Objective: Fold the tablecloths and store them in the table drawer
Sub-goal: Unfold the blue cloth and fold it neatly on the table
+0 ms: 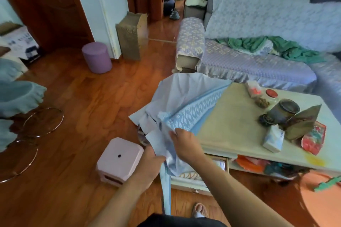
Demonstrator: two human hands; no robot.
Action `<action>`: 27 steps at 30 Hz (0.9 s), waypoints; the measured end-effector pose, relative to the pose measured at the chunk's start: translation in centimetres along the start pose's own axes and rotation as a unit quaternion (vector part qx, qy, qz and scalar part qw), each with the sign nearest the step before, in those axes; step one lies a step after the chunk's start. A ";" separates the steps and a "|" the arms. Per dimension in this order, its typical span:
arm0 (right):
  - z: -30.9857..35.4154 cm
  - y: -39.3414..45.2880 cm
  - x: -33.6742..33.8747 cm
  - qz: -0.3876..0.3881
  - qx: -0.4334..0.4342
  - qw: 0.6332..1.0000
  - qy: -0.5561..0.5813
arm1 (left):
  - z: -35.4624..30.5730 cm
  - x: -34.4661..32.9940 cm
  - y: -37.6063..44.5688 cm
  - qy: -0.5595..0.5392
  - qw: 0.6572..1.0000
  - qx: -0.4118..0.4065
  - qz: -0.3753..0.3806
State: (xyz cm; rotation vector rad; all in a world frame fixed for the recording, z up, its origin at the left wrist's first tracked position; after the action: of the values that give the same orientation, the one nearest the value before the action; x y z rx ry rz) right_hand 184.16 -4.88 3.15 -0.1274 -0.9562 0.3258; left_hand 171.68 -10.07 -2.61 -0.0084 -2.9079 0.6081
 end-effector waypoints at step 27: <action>-9.9 -0.5 33.8 -0.538 -0.104 0.834 0.070 | -16.9 12.5 3.2 -0.143 0.923 0.009 -0.358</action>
State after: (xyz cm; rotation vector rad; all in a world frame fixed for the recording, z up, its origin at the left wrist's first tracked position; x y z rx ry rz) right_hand 210.38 6.05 23.93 0.1986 -0.7816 -0.8279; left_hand 162.14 0.09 13.36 1.1722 -2.8405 0.5196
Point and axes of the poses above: each hand's wrist, its own y-axis towards the middle knuckle, its own x-axis out of the back of the hand, z = x × y, the point moved 4 cm from there along y, towards the middle knuckle, and after that the axes turned 10 degrees about y, right-handed, at the moved point
